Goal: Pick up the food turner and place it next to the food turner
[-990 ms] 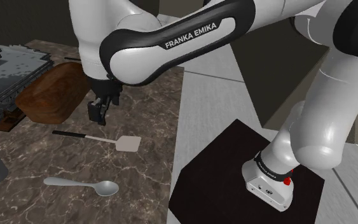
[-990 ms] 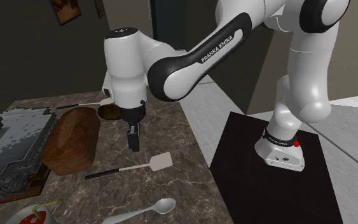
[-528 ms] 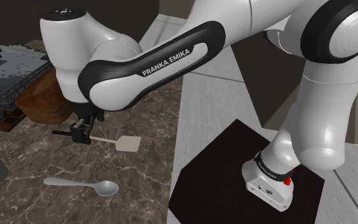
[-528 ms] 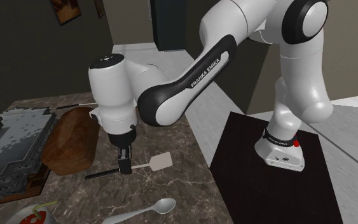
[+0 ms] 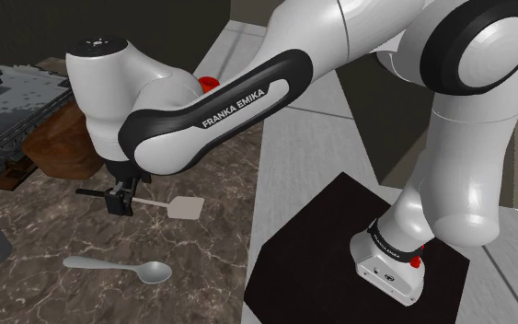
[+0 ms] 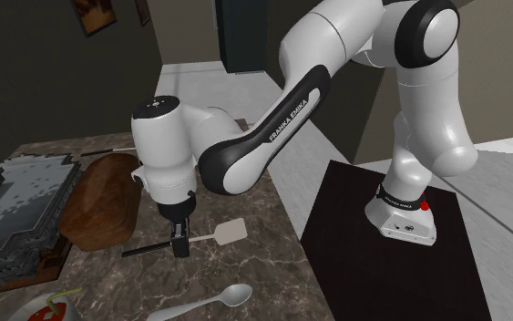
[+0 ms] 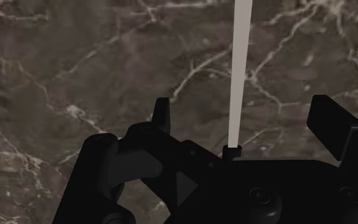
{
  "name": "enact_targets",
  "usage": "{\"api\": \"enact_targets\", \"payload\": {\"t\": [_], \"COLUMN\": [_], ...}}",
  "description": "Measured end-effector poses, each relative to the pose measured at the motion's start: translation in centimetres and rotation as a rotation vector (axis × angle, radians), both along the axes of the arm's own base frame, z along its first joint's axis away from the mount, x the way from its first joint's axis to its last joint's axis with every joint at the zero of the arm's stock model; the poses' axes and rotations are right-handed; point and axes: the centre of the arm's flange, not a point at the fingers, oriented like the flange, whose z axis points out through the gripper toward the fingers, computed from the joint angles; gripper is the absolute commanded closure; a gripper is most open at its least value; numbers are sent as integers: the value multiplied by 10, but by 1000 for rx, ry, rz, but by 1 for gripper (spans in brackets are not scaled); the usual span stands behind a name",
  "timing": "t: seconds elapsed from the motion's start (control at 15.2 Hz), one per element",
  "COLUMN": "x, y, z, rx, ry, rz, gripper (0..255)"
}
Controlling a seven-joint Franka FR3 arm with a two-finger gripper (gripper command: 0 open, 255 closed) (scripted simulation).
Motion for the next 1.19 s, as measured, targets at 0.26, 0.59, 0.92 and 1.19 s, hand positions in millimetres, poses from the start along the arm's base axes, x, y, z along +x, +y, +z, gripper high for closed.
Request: {"api": "enact_targets", "payload": {"t": [0.26, 0.59, 0.92, 1.19], "x": [0, 0, 0, -1], "y": [0, 0, 0, 0], "z": [0, 0, 0, 10], "rx": [0, 0, 0, 0], "ry": [0, 0, 0, 0], "rz": [0, 0, 0, 0], "gripper": [0, 255, 255, 255]}}
